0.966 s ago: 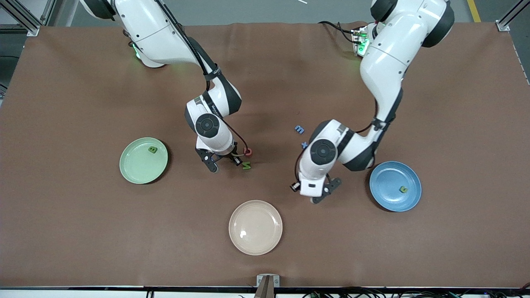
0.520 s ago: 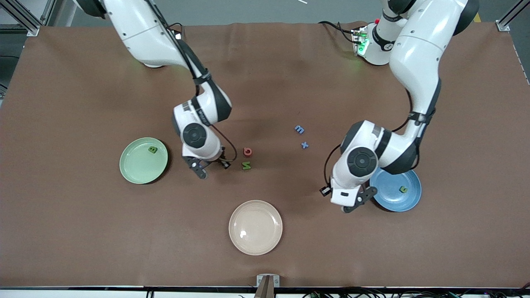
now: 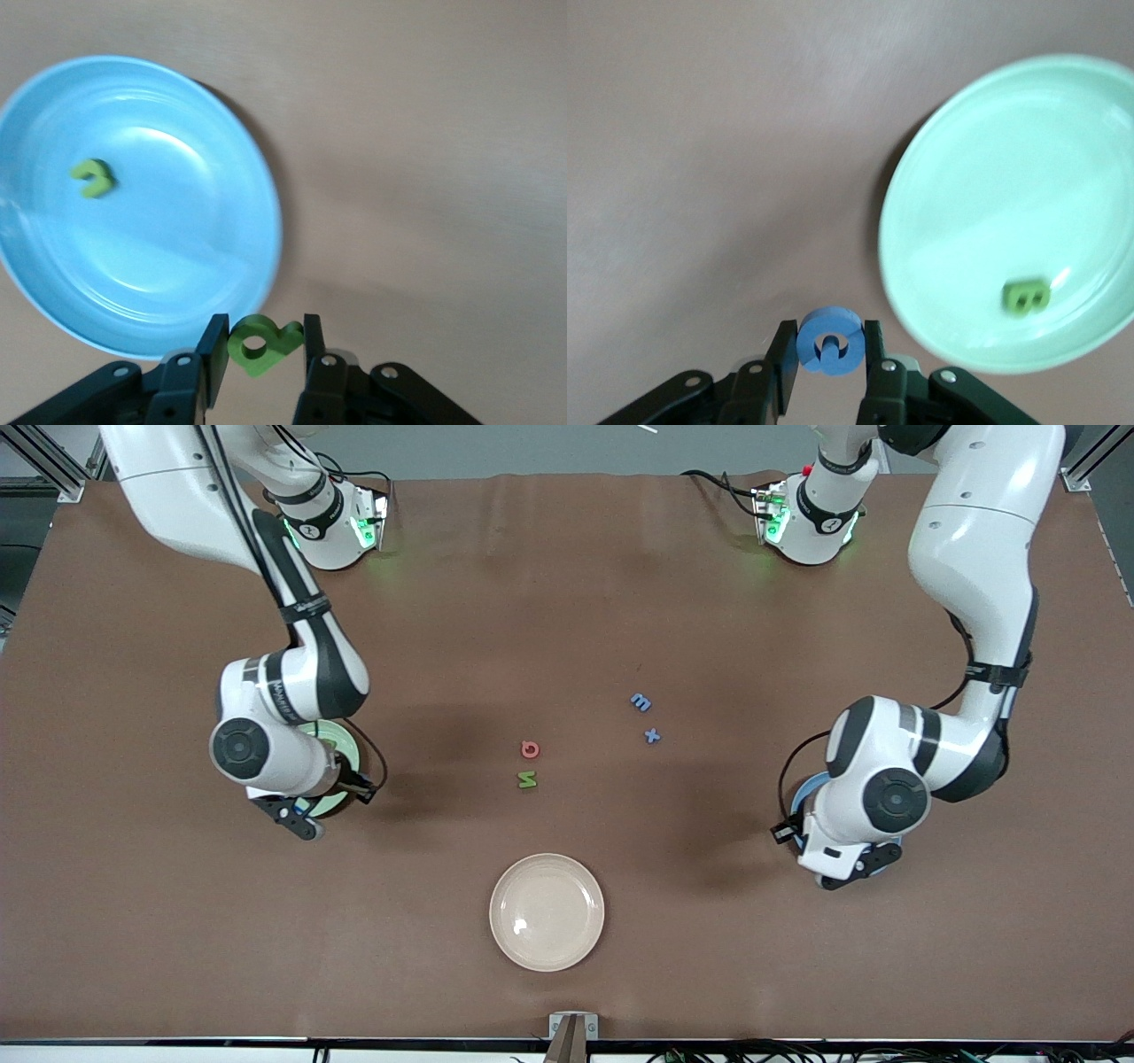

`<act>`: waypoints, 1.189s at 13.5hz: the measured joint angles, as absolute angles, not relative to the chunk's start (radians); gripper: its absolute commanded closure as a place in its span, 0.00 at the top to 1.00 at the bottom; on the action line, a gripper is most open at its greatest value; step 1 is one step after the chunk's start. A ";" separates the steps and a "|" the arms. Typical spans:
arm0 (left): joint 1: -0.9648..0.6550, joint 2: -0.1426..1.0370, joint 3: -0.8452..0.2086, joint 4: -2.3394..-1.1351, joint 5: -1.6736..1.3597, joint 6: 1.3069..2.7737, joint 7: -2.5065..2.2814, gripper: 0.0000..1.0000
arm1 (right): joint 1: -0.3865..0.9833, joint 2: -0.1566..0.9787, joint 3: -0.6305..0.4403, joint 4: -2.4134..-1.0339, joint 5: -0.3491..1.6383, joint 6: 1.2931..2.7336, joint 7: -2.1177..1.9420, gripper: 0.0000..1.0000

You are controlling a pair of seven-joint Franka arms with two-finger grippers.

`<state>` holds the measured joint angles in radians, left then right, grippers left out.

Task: Sort upper and lower case letters into plates
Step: 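Drop the C into the green plate while the left drops d into blue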

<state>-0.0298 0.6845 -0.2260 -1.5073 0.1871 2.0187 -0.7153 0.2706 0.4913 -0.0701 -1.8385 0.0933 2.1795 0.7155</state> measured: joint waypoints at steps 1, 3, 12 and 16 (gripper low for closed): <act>-0.006 0.680 -0.226 -1.528 0.191 2.022 -0.691 0.05 | 0.247 0.492 -0.070 -1.848 0.093 2.192 0.672 0.00; 0.028 0.677 -0.227 -1.585 0.220 2.069 -0.660 0.11 | 0.216 0.493 -0.071 -1.873 0.093 2.203 0.620 0.00; 0.078 0.644 -0.228 -1.711 0.298 2.143 -0.635 0.14 | 0.214 0.489 -0.063 -2.039 0.093 2.361 0.607 0.02; 0.103 0.641 -0.228 -1.733 0.299 2.144 -0.607 0.13 | 0.206 0.484 -0.066 -2.049 0.093 2.366 0.593 1.00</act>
